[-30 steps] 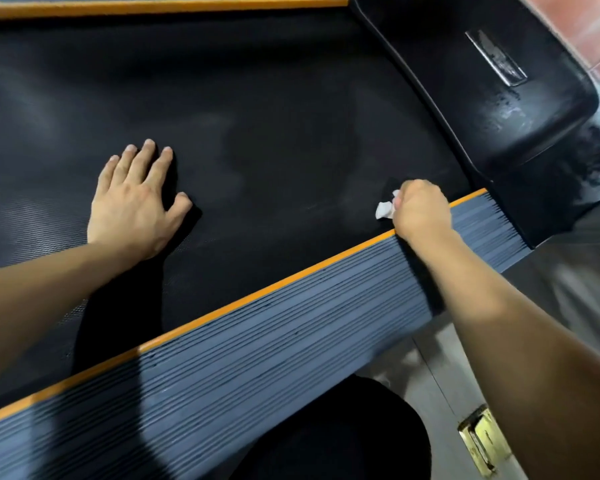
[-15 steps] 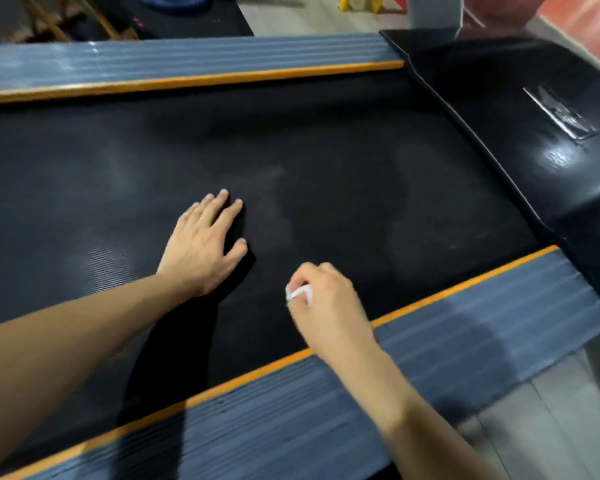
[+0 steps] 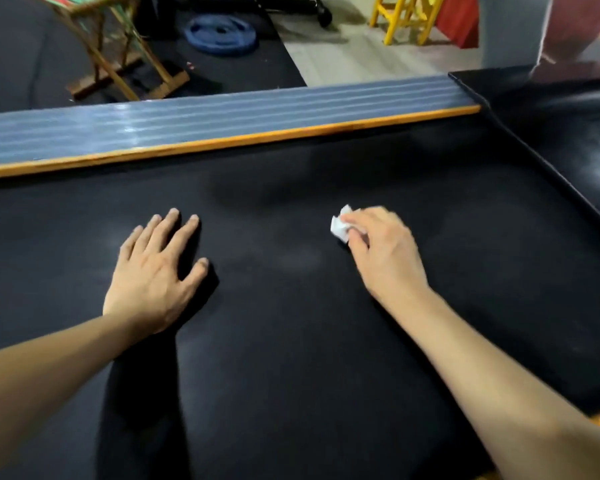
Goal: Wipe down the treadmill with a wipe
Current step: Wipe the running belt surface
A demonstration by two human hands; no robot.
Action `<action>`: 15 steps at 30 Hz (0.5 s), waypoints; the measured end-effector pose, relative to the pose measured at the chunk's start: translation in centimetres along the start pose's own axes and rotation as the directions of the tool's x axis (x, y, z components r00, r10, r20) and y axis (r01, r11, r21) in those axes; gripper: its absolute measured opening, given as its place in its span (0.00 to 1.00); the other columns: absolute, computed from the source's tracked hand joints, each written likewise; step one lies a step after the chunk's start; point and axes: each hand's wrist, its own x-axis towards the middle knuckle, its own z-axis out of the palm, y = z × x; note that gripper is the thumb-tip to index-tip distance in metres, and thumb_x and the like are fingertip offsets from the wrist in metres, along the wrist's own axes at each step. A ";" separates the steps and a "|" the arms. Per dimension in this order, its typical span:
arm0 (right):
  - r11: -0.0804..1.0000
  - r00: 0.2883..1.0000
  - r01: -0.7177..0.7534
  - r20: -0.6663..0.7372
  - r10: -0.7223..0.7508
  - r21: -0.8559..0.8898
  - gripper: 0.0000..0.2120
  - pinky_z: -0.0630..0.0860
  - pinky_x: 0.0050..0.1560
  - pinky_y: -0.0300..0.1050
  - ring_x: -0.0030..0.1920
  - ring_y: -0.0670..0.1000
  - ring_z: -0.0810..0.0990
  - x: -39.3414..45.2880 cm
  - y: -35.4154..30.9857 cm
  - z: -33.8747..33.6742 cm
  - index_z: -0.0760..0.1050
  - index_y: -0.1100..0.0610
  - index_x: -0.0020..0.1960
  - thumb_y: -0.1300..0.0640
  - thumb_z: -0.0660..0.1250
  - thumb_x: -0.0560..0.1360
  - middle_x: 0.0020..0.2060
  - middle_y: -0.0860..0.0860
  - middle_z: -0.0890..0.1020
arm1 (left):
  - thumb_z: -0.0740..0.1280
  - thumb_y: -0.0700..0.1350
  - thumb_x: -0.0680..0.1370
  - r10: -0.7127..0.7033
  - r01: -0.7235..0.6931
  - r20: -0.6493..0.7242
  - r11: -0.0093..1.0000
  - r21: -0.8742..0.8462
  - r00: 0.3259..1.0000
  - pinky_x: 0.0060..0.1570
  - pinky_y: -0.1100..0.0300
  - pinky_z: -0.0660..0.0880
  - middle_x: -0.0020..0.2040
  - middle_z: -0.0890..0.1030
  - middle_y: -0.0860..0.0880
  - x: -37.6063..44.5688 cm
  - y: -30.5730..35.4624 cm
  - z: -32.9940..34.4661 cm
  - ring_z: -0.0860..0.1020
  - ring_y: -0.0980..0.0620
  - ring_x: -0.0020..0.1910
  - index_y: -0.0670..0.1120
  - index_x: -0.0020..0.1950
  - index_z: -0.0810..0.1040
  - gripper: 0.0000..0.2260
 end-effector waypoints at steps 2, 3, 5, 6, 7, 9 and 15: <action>0.996 0.995 0.082 -0.048 -0.084 -0.047 0.09 0.74 0.51 0.53 0.47 0.58 0.78 5.0 0.2 0.4 0.83 0.56 0.53 0.64 0.68 0.75 0.49 0.54 0.82 | 0.51 0.65 0.78 0.006 -0.006 -0.012 1.000 -0.005 1.000 0.80 0.49 0.49 0.82 0.60 0.46 0.1 -0.1 -0.1 0.56 0.44 0.82 0.54 0.82 0.61 0.33; 0.994 0.993 0.094 -0.066 -0.097 -0.054 0.09 0.74 0.50 0.53 0.46 0.59 0.79 7.4 0.1 0.7 0.83 0.56 0.53 0.63 0.67 0.76 0.49 0.55 0.83 | 0.51 0.65 0.79 0.006 -0.006 -0.012 1.000 -0.005 1.000 0.81 0.49 0.49 0.82 0.60 0.46 0.0 -0.2 -0.1 0.57 0.45 0.82 0.54 0.82 0.61 0.33; 0.996 0.991 0.072 -0.106 -0.076 -0.047 0.10 0.75 0.51 0.53 0.48 0.59 0.79 11.6 -0.3 1.7 0.84 0.56 0.55 0.61 0.66 0.77 0.50 0.54 0.83 | 0.52 0.65 0.79 -0.003 0.002 -0.008 1.000 -0.006 1.000 0.81 0.49 0.49 0.82 0.60 0.47 0.0 -0.1 -0.1 0.56 0.46 0.82 0.54 0.82 0.61 0.33; 0.997 0.990 0.059 -0.128 -0.064 -0.047 0.11 0.75 0.52 0.52 0.50 0.58 0.79 13.2 -0.5 2.4 0.84 0.56 0.56 0.60 0.65 0.78 0.52 0.54 0.83 | 0.52 0.65 0.79 -0.005 0.004 -0.012 1.000 -0.007 1.000 0.81 0.49 0.49 0.83 0.60 0.47 0.0 -0.1 -0.1 0.56 0.46 0.82 0.54 0.82 0.60 0.33; 0.998 0.988 0.029 -0.148 -0.037 -0.056 0.12 0.75 0.53 0.50 0.52 0.58 0.79 14.5 -0.5 3.3 0.84 0.56 0.57 0.60 0.64 0.79 0.53 0.54 0.83 | 0.53 0.65 0.79 -0.003 0.003 -0.019 1.000 -0.009 1.000 0.81 0.49 0.49 0.83 0.59 0.48 0.1 0.0 -0.1 0.55 0.47 0.82 0.54 0.82 0.60 0.33; 0.986 0.987 -0.103 -0.139 0.085 -0.130 0.12 0.72 0.53 0.49 0.55 0.60 0.79 16.2 -0.4 5.7 0.83 0.58 0.56 0.60 0.62 0.80 0.54 0.56 0.83 | 0.53 0.64 0.79 -0.003 0.003 -0.023 1.000 -0.015 1.000 0.81 0.48 0.49 0.83 0.59 0.48 0.2 -0.1 -0.1 0.55 0.47 0.82 0.55 0.83 0.60 0.33; 0.999 0.989 0.004 0.146 0.002 -0.035 0.09 0.65 0.38 0.37 0.37 0.49 0.75 14.9 -10.1 14.8 0.76 0.59 0.39 0.65 0.65 0.78 0.43 0.55 0.76 | 0.54 0.64 0.79 -0.008 0.008 -0.028 1.000 -0.008 1.000 0.81 0.47 0.50 0.83 0.58 0.48 0.3 0.0 0.0 0.54 0.48 0.83 0.55 0.83 0.59 0.33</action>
